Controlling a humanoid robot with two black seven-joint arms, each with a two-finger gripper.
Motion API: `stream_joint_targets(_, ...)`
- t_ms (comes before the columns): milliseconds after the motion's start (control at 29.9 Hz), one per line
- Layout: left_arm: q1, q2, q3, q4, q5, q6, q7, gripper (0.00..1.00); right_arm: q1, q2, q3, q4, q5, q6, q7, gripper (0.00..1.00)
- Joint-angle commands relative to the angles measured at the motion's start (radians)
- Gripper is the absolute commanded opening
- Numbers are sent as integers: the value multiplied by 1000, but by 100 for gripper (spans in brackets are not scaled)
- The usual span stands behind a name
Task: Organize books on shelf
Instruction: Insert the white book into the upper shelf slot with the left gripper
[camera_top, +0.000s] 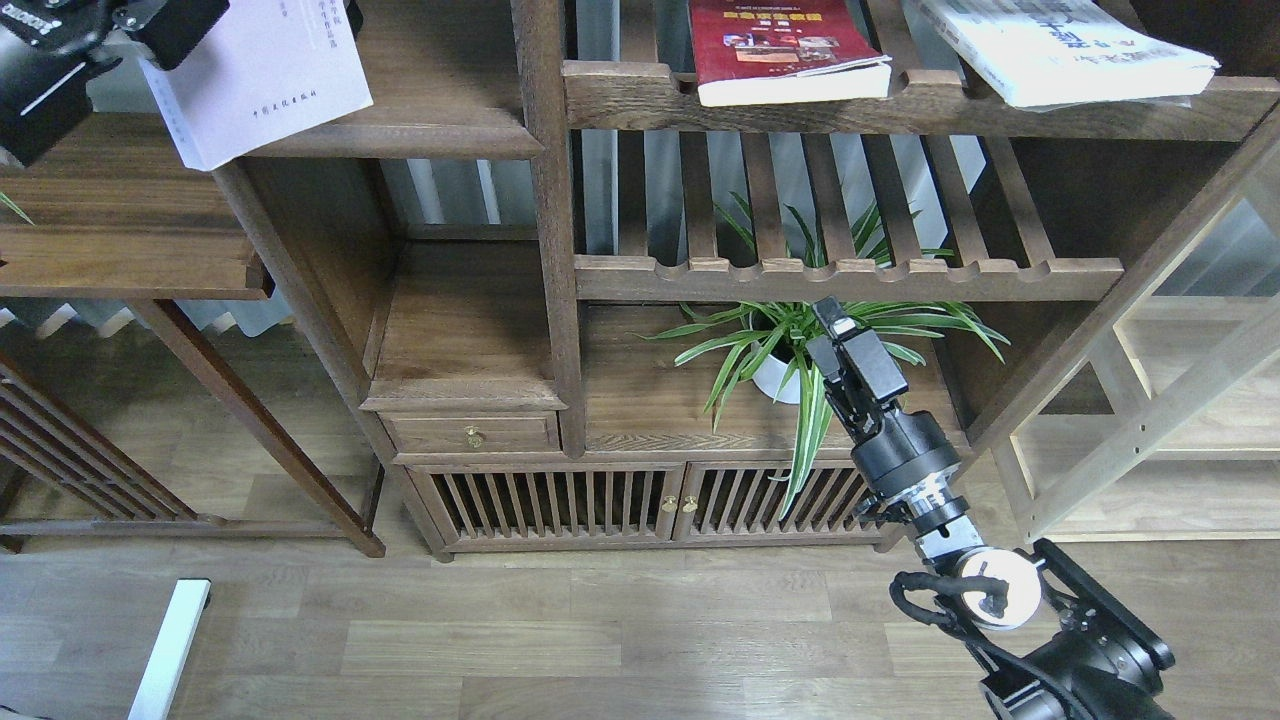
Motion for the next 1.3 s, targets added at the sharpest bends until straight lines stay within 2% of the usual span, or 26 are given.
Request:
stream_joint_targets(0,-42,-12,33,48,3,15,-7,2,14,0,0,-2,0,0,0,96)
stream_joint_targets(267,-110,-15,113,129,11,81,-18,2,12,0,0,-2,0,0,0,96)
stream_joint_targets(602,-304,-82,293,361,11,87,-94,2,14,1,2,0,2,0,3,96)
stream_joint_targets(869,-413,-176,371,487,14,117,-96,2,17,6,0,2,2,0,3,96)
stream_joint_targets(1037,-433,-174,434,509,14,148,-96,2,17,6,0,5,2,0,5,96)
stream_joint_targets(1271,-452,-177,426,551,3,193,-110,2,9,6,0,15,2,0,6,96)
